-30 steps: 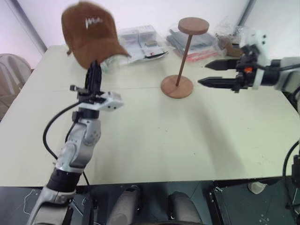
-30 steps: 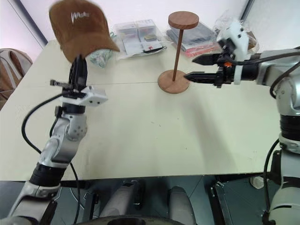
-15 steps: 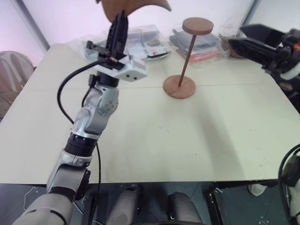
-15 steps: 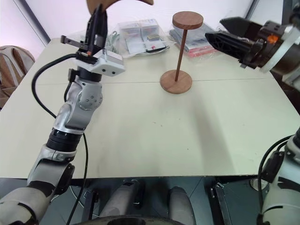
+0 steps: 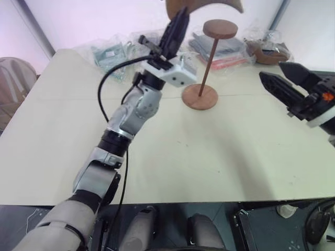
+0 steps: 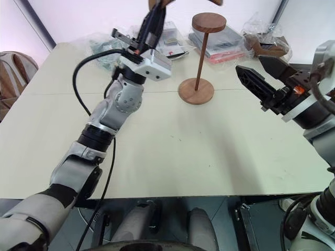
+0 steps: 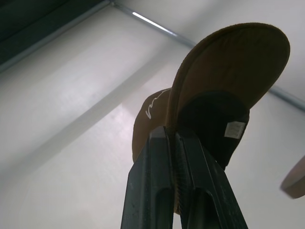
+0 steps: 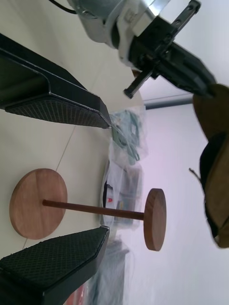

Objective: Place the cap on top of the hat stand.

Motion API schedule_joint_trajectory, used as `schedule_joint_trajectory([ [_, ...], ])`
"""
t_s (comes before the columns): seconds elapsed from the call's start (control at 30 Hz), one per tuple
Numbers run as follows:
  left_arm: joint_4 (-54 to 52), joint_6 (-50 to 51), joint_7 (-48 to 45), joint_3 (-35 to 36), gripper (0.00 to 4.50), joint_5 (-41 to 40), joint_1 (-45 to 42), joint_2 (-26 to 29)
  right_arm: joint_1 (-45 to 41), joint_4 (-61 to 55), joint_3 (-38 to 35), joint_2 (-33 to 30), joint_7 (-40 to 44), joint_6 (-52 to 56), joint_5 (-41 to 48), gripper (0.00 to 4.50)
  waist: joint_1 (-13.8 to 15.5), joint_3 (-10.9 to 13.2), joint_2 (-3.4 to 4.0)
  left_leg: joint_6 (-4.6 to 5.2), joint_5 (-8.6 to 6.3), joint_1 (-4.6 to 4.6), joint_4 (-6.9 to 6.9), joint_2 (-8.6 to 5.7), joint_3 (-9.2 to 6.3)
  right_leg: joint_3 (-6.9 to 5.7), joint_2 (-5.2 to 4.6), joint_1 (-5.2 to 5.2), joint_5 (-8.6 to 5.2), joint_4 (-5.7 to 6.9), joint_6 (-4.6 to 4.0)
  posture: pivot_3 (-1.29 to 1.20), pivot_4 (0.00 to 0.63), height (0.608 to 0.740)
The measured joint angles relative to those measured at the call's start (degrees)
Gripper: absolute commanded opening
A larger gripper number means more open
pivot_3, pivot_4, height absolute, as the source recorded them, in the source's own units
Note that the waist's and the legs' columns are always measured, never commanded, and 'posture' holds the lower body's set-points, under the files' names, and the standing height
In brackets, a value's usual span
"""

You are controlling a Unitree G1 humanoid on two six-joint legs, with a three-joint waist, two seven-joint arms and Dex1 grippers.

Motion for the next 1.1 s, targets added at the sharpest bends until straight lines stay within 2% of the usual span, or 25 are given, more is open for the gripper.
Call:
schedule_joint_trajectory([
  [0.2, 6.35, -1.79, 4.11, -4.03, 0.01, 3.62, -0.07, -2.69, 3.43, -0.19, -0.5, -2.87, -2.64, -2.37, 2.96, 3.35, 0.01, 0.02, -0.02, 0.0, 0.0, 0.0, 0.0, 0.0, 0.01, 0.01, 0.02, 0.0, 0.0, 0.0, 0.01, 0.0, 0.15, 0.74],
  [0.6, 12.28, -2.15, 10.89, -9.72, 0.01, 9.74, 4.24, -2.62, 4.37, 3.57, -0.67, -9.84, -2.66, -5.54, 4.77, 3.35, 0.07, 0.03, -0.04, 0.01, 0.0, 0.02, 0.01, 0.0, 0.02, 0.02, 0.01, 0.03, -0.01, 0.01, 0.01, 0.0, 0.15, 0.74],
  [1.1, 15.3, -4.17, 10.63, -12.19, 0.01, 9.99, 7.08, -2.83, 3.07, 6.16, 1.39, -13.47, -0.98, -7.39, 5.21, 3.35, 0.1, 0.03, -0.05, 0.02, -0.01, 0.02, 0.05, 0.0, 0.01, 0.03, -0.01, 0.05, 0.0, 0.01, 0.01, 0.0, 0.15, 0.74],
])
